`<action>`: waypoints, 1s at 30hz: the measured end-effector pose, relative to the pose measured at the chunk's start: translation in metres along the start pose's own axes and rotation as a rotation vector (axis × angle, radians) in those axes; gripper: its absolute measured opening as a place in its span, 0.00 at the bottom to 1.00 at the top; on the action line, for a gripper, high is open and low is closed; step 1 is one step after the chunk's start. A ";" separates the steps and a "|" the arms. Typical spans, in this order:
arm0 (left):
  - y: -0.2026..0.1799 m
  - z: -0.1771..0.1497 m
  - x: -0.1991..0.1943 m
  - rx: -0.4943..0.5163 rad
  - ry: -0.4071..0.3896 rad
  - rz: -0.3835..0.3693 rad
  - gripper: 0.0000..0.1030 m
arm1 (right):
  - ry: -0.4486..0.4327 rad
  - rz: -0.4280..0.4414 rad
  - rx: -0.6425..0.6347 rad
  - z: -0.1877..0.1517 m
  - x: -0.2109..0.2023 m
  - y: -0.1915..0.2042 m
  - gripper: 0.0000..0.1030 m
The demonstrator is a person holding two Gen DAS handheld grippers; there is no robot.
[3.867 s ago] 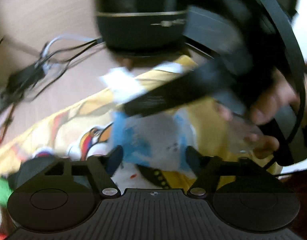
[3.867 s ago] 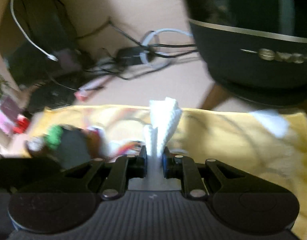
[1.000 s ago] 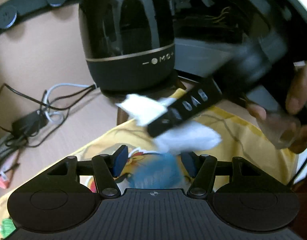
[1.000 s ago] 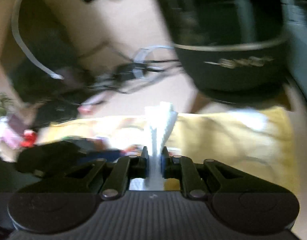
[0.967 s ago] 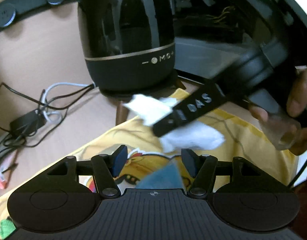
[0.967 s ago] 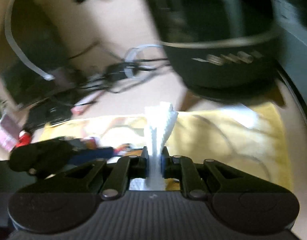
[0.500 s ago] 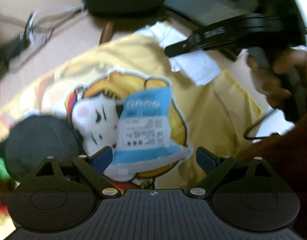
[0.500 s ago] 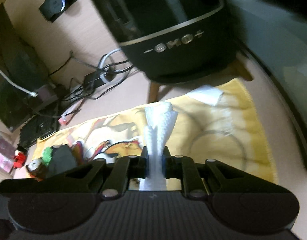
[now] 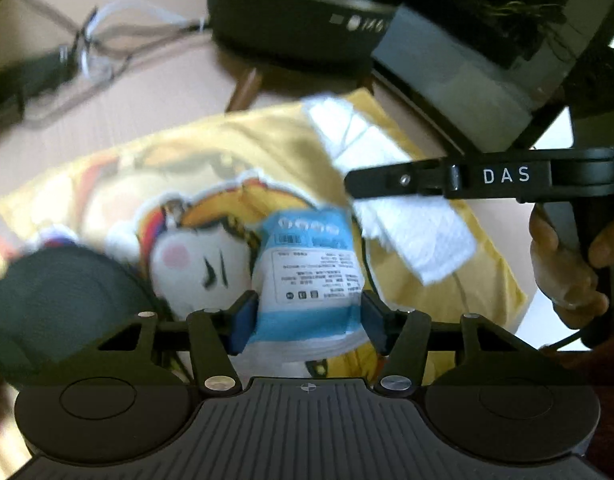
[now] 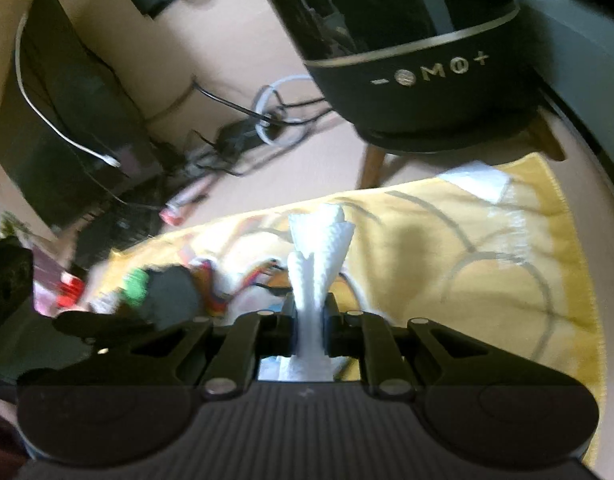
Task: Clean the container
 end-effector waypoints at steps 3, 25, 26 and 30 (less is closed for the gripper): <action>-0.003 0.005 -0.007 0.016 -0.011 0.004 0.57 | 0.010 0.129 -0.026 0.004 -0.001 0.013 0.13; 0.017 0.091 -0.006 -0.028 -0.109 0.065 0.54 | 0.038 -0.192 0.068 -0.003 0.002 -0.051 0.13; 0.022 0.091 -0.012 -0.044 -0.118 0.058 0.55 | 0.034 -0.205 0.059 -0.003 0.001 -0.050 0.13; 0.023 0.072 -0.033 0.028 -0.091 0.030 0.88 | 0.049 -0.222 0.075 -0.004 0.003 -0.055 0.13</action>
Point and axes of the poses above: each gripper's, at about its wrist camera, not at the fingertips, and x roughly the way its jaws point, y to its left, z to its top, the point moved 4 cm from there along x, roughly the way its jaws point, and after that the axes turned 15 degrees about y, right-handed, at the moved point
